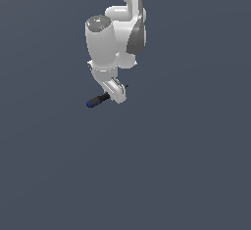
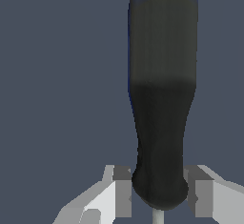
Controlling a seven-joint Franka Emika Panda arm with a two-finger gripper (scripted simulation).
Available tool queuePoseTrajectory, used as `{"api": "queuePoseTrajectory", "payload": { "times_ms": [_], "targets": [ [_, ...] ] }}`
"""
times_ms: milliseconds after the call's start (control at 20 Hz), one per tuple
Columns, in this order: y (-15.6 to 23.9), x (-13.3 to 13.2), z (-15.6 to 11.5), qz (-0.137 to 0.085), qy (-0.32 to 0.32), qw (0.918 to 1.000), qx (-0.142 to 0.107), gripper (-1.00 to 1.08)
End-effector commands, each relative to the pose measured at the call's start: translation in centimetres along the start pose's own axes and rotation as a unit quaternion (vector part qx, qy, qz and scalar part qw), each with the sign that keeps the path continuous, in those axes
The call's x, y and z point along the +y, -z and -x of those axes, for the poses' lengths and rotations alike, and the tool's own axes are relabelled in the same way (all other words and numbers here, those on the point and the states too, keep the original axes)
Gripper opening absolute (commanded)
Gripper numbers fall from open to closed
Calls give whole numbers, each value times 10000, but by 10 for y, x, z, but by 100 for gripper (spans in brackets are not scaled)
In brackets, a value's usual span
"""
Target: Pick up the object and move it to a goal position.
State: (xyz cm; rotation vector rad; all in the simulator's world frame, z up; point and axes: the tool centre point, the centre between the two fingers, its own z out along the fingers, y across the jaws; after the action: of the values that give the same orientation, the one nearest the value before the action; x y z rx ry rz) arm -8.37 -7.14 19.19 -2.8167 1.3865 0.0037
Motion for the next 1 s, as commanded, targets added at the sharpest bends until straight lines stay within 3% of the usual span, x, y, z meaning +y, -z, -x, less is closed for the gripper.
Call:
{"api": "queuePoseTrajectory", "payload": {
  "times_ms": [0, 950],
  "targets": [
    [25, 8, 3, -2, -1, 10000, 4, -100],
    [220, 64, 24, 9, -6, 10000, 19, -100]
  ]
}}
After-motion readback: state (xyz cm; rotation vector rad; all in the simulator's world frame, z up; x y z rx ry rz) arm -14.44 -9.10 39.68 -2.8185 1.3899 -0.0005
